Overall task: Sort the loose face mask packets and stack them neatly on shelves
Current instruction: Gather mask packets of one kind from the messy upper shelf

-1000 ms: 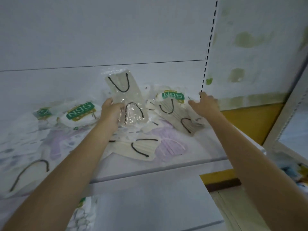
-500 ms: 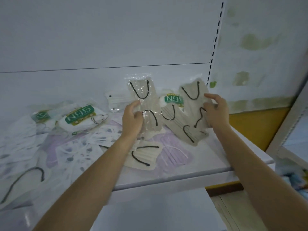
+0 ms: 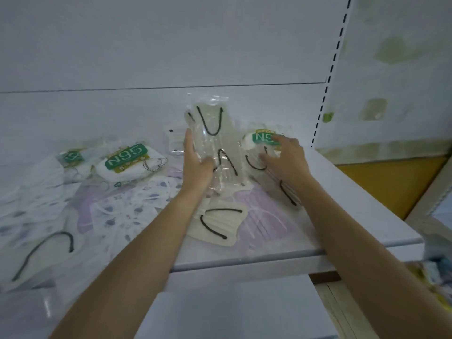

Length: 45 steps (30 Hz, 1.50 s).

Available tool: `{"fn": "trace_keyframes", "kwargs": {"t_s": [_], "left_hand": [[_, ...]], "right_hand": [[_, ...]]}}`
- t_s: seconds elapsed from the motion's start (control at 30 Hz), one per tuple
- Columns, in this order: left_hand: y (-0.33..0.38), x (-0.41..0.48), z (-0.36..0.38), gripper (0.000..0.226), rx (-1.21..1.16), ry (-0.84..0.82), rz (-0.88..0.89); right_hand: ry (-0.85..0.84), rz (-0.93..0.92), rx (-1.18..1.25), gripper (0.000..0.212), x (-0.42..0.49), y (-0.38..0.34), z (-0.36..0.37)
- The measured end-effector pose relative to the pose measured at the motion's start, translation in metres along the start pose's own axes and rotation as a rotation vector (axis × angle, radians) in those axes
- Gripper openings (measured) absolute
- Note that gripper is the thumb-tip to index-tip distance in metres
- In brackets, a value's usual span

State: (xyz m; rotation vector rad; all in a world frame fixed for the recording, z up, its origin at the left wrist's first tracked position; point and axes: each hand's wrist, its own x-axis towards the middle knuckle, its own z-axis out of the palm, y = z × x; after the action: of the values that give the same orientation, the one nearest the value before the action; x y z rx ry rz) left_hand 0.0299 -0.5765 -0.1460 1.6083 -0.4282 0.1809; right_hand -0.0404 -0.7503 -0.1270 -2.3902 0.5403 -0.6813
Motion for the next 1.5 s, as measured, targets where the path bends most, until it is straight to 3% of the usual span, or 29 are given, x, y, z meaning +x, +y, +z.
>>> {"fn": "trace_keyframes", "kwargs": {"t_s": [0.1, 0.23, 0.43, 0.57, 0.67, 0.73, 0.87, 0.93, 1.0, 1.1, 1.2, 1.33, 1.5], "left_hand": [[-0.001, 0.005, -0.003, 0.076, 0.009, 0.208, 0.052], [-0.004, 0.009, -0.006, 0.053, 0.102, 0.301, 0.005], [-0.002, 0.008, -0.007, 0.051, 0.094, 0.244, 0.004], [0.002, 0.005, -0.009, 0.045, 0.063, 0.243, 0.009], [0.009, 0.001, -0.007, 0.031, -0.063, 0.152, 0.0], [0.015, 0.0, -0.004, 0.033, -0.06, 0.005, -0.011], [0.017, -0.013, 0.003, 0.057, 0.092, -0.358, 0.081], [0.013, -0.015, 0.005, 0.049, 0.166, -0.378, 0.101], [0.015, -0.013, 0.004, 0.046, 0.199, -0.279, 0.145], [0.022, -0.005, -0.008, 0.062, 0.031, 0.049, 0.201], [0.017, 0.012, -0.027, 0.067, -0.01, 0.359, 0.243], [-0.004, 0.021, -0.042, 0.067, 0.001, 0.429, 0.097], [-0.006, 0.029, -0.055, 0.067, -0.242, 0.592, -0.087]], "right_hand": [[-0.246, 0.187, -0.232, 0.072, -0.003, 0.015, -0.009], [-0.001, 0.182, 0.072, 0.055, 0.0, 0.021, -0.017], [0.149, 0.333, 0.441, 0.046, 0.003, 0.025, -0.023], [0.391, 0.309, 0.551, 0.038, 0.006, 0.027, -0.026], [0.307, 0.41, 0.973, 0.034, 0.009, 0.022, -0.031], [0.192, 0.394, 1.095, 0.033, 0.008, 0.015, -0.026], [0.101, 0.239, 0.896, 0.033, -0.001, -0.001, 0.003], [0.088, 0.194, 0.751, 0.037, -0.005, -0.005, 0.014], [0.141, 0.139, 0.636, 0.039, -0.004, -0.006, 0.018], [0.234, 0.009, 0.385, 0.042, 0.005, -0.011, 0.018], [0.076, -0.158, 0.109, 0.048, 0.031, -0.033, 0.03], [-0.104, -0.298, -0.183, 0.06, 0.068, -0.062, 0.055], [-0.08, -0.271, -0.327, 0.056, 0.088, -0.066, 0.081]]}}
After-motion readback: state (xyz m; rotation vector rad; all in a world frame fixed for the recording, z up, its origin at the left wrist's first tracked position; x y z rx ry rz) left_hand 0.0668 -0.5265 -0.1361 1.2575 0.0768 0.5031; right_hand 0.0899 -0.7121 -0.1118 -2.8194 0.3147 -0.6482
